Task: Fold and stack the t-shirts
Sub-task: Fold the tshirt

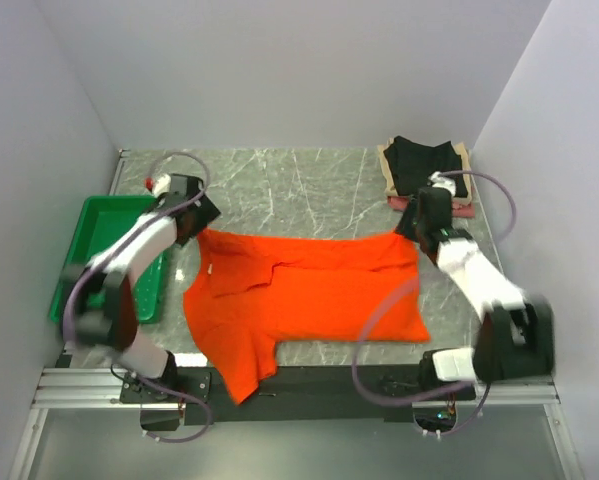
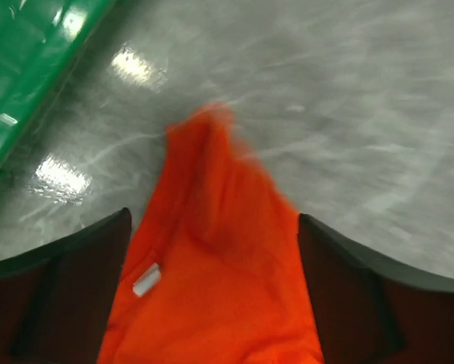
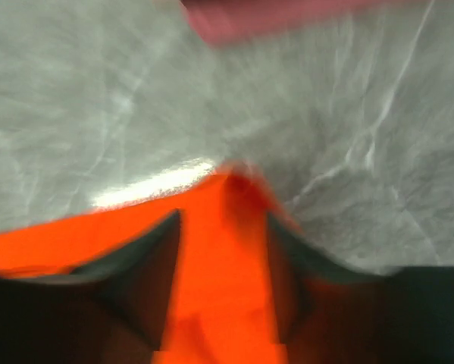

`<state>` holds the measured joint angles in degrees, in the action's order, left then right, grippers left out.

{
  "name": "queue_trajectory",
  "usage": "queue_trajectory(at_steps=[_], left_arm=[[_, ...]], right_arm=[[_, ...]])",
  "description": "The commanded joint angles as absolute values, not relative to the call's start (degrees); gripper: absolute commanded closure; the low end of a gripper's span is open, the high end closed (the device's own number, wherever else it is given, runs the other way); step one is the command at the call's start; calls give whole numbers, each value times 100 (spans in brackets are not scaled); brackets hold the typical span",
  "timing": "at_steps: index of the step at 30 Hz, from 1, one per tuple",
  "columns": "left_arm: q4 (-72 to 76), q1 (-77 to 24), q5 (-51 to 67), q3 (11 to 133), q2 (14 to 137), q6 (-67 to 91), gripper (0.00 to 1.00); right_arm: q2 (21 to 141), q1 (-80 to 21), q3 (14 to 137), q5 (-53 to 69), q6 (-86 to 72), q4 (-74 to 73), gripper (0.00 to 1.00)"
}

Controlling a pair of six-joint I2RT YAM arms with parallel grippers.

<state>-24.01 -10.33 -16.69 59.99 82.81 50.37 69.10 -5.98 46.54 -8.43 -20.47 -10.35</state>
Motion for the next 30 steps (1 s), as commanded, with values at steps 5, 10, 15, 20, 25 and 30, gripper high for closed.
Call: queue_trajectory(at_steps=[5, 10, 15, 20, 25, 30], left_arm=[[-2724, -887, -1239, 8366, 10345, 4799, 1], [-2917, -976, -1380, 8061, 9933, 4825, 1], [-2893, -1186, -1433, 7130, 9010, 5019, 1], [-2190, -1424, -818, 6074, 8552, 5019, 1], [-1882, -1450, -581, 5801, 8833, 4983, 1], [-1749, -1424, -659, 5739, 9298, 4992, 1]], right_arm=[[9632, -440, 7259, -993, -2162, -2134, 11], [9150, -457, 6988, -741, -2250, -2171, 9], [8675, -457, 6294, -18, -2320, -2101, 7], [8928, -457, 5986, 465, -2408, -2039, 7], [9500, -466, 6064, 431, -2548, -2144, 7], [10019, -256, 6152, 62, -2961, -2294, 7]])
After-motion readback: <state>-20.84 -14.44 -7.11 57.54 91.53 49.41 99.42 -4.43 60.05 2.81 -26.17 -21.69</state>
